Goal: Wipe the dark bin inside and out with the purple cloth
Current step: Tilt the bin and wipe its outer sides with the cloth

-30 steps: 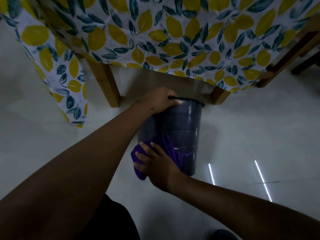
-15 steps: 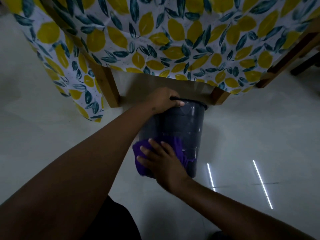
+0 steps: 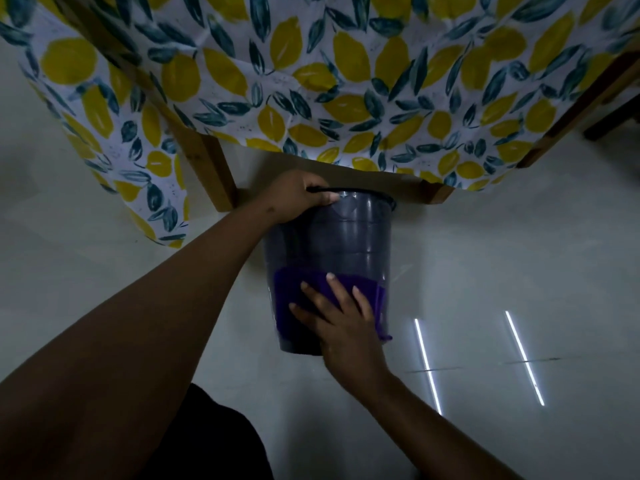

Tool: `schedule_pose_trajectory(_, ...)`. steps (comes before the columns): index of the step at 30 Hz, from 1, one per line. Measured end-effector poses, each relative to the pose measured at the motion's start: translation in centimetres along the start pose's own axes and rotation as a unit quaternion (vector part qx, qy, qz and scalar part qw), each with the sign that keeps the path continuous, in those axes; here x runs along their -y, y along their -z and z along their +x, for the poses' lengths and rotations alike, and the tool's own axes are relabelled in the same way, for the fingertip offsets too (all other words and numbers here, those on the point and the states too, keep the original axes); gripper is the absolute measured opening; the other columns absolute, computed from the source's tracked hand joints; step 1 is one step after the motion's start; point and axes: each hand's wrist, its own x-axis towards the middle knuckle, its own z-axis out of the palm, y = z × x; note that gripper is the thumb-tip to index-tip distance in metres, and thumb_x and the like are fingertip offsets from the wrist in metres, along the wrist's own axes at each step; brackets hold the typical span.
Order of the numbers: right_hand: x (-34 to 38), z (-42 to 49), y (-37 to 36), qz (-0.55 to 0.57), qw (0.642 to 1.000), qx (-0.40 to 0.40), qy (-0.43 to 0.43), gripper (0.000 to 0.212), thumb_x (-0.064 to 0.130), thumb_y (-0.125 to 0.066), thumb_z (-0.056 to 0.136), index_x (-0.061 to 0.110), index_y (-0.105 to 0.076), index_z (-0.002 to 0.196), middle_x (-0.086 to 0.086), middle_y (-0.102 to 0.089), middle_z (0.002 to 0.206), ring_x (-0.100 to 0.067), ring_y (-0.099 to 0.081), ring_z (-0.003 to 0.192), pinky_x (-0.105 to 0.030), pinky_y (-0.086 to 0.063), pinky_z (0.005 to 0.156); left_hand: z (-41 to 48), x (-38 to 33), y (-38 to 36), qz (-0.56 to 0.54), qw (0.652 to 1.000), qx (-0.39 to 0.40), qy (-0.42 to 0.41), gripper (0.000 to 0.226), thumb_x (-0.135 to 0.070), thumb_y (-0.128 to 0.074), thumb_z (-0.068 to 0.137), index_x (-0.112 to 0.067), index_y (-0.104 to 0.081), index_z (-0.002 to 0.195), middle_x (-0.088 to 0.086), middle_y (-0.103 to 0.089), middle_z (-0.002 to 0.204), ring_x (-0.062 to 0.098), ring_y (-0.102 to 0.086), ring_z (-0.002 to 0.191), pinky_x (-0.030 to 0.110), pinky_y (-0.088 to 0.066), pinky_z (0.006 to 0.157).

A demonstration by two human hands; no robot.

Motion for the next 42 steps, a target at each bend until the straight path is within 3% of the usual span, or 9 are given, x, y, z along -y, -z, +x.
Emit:
schedule_pose_trajectory(8, -5.1, 5.3, 2.6, 0.13, 0.983, -0.104, -0.076, 0.061, 0.012, -0.036, 0.086, 0.034, -0.042, 0.142, 0.009, -0.029, 0.156, -0.024, -0.013, 0.147, -0.055, -0.024, 0.112, -0.3, 0.7, 0.5, -0.008, 1.0, -0.006, -0.014, 0.022, -0.033, -0.061, 0.09, -0.012, -0.066, 0.087, -0.004, -0.059, 0.074, 0.003, -0.053, 0.068, 0.01, -0.037, 0.057)
schedule_pose_trajectory(13, -4.6, 4.9, 2.5, 0.12, 0.985, -0.105, -0.059, 0.062, 0.008, -0.043, 0.087, 0.036, -0.04, 0.142, 0.01, -0.027, 0.157, -0.024, -0.01, 0.148, -0.056, -0.019, 0.114, -0.6, 0.9, 0.6, -0.023, 1.0, 0.004, -0.014, 0.019, -0.033, -0.063, 0.088, -0.014, -0.068, 0.087, -0.01, -0.06, 0.073, 0.0, -0.053, 0.068, 0.016, -0.04, 0.061)
schedule_pose_trajectory(19, -3.7, 2.0, 0.5, 0.117, 0.985, -0.119, -0.035, 0.064, 0.005, -0.046, 0.088, 0.035, -0.037, 0.144, 0.009, -0.028, 0.156, -0.022, -0.012, 0.148, -0.052, -0.018, 0.116, -0.8, 0.5, 0.3, -0.014, 1.0, -0.001, -0.017, 0.024, -0.032, -0.061, 0.09, -0.009, -0.067, 0.091, 0.006, -0.062, 0.083, 0.014, -0.056, 0.079, 0.029, -0.04, 0.069)
schedule_pose_trajectory(23, -5.9, 4.6, 1.8, 0.346, 0.871, -0.235, -0.257, 0.058, 0.001, -0.043, 0.091, 0.026, -0.043, 0.143, 0.003, -0.033, 0.155, -0.014, -0.025, 0.144, -0.035, -0.022, 0.118, -1.3, -0.3, 0.3, -0.007, 1.0, 0.008, -0.014, 0.021, -0.032, -0.059, 0.091, -0.012, -0.067, 0.092, 0.006, -0.061, 0.084, 0.015, -0.057, 0.08, 0.029, -0.04, 0.07)
schedule_pose_trajectory(25, -7.7, 5.8, 2.9, 0.425, 0.811, -0.224, -0.333, 0.054, 0.003, -0.043, 0.096, 0.03, -0.043, 0.142, 0.005, -0.039, 0.151, -0.01, -0.035, 0.138, -0.032, -0.028, 0.115, -1.6, -0.5, 0.2, -0.003, 1.0, 0.007, -0.016, 0.02, -0.031, -0.059, 0.091, -0.012, -0.067, 0.093, 0.005, -0.062, 0.085, 0.014, -0.057, 0.081, 0.028, -0.04, 0.07)
schedule_pose_trajectory(27, -8.6, 5.9, 3.5, 0.459, 0.795, -0.196, -0.344, 0.053, 0.006, -0.043, 0.097, 0.034, -0.042, 0.142, 0.007, -0.041, 0.149, -0.009, -0.039, 0.136, -0.029, -0.03, 0.113, -1.8, -0.5, 0.3, -0.007, 1.0, 0.004, -0.014, 0.02, -0.031, -0.059, 0.091, -0.013, -0.066, 0.091, 0.005, -0.061, 0.083, 0.013, -0.056, 0.079, 0.028, -0.04, 0.069)
schedule_pose_trajectory(30, -7.1, 5.2, 3.3, 0.438, 0.813, -0.208, -0.321, 0.053, 0.008, -0.045, 0.097, 0.035, -0.04, 0.142, 0.008, -0.035, 0.153, -0.007, -0.032, 0.139, -0.026, -0.027, 0.114, -2.0, -0.2, 0.3, -0.025, 1.0, 0.0, -0.004, 0.018, -0.032, -0.06, 0.09, -0.015, -0.066, 0.087, -0.001, -0.06, 0.076, 0.008, -0.054, 0.072, 0.025, -0.04, 0.066)
schedule_pose_trajectory(37, -0.4, 0.9, 0.2, 0.165, 0.975, -0.118, -0.094, 0.062, 0.009, -0.04, 0.087, 0.037, -0.037, 0.143, 0.009, -0.028, 0.156, -0.024, -0.013, 0.148, -0.052, -0.025, 0.114, -2.2, 0.0, 0.4, 0.002, 1.0, -0.006, 0.021, 0.018, -0.033, -0.062, 0.089, -0.016, -0.069, 0.09, 0.005, -0.067, 0.087, 0.011, -0.058, 0.081, 0.011, -0.04, 0.06)
schedule_pose_trajectory(42, 1.2, -0.4, -0.4, 0.085, 0.995, -0.012, 0.048, 0.076, 0.01, -0.071, 0.076, 0.037, -0.039, 0.14, 0.013, -0.039, 0.15, -0.021, -0.014, 0.147, -0.049, -0.01, 0.116, -2.2, -0.3, 0.4, 0.009, 1.0, 0.005, 0.028, 0.025, -0.036, -0.062, 0.089, -0.013, -0.07, 0.097, 0.011, -0.07, 0.096, 0.02, -0.063, 0.089, 0.022, -0.042, 0.066)
